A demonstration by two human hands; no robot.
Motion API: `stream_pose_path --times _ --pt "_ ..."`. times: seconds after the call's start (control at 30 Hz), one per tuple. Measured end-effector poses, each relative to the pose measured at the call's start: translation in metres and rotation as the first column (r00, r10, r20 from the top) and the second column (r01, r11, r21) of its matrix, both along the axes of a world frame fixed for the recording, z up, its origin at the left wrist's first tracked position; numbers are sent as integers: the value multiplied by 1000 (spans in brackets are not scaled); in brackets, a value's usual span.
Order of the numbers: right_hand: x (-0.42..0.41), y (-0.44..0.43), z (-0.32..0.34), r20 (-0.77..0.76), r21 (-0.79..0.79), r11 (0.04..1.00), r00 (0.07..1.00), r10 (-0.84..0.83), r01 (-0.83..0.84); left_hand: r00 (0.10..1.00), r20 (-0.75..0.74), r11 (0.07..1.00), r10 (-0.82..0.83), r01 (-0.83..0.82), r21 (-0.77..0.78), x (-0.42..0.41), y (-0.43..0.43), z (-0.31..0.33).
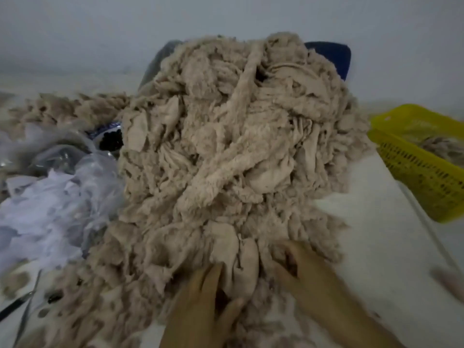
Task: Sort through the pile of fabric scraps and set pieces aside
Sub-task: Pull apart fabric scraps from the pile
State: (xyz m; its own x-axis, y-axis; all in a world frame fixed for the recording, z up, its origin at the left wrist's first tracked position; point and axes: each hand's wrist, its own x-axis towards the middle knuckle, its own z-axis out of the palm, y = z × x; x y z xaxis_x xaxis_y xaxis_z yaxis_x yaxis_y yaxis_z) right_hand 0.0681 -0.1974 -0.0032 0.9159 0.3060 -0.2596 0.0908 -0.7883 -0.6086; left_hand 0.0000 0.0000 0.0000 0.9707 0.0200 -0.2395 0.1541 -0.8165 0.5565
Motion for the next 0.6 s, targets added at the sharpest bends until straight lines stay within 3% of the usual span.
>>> stream_pose_path --times 0.03,0.07,0.13,0.2,0.27,0.3,0.4,0.47,0.6 --pt "-1 10 -7 61 -63 998 998 29 -26 988 69 991 136 -137 10 10 4 -9" --pt "1 16 -19 158 -96 995 986 54 -39 994 71 989 88 -95 116 5 1 -21" --pt "0 21 -32 285 -27 1000 958 18 -10 979 132 986 156 -147 -78 5 -9 -27" --pt "-1 18 -40 259 265 961 955 -146 75 932 207 922 297 -224 -316 0 -5 -38" --pt "-3 8 -35 193 511 841 930 -312 176 886 188 816 423 -283 -503 1 6 -38" --pt "-3 3 -31 198 560 803 908 -368 203 861 167 749 480 -302 -590 -2 11 -36" --pt "-7 -6 -14 240 597 765 857 -455 239 829 0 475 559 -320 -820 -18 18 -22" --pt "-14 -3 -4 290 619 749 818 -496 235 838 -14 381 546 -263 -887 -24 18 -8" --pt "-54 30 3 211 650 755 933 -293 90 874 -13 261 486 -159 -952 -27 0 3"
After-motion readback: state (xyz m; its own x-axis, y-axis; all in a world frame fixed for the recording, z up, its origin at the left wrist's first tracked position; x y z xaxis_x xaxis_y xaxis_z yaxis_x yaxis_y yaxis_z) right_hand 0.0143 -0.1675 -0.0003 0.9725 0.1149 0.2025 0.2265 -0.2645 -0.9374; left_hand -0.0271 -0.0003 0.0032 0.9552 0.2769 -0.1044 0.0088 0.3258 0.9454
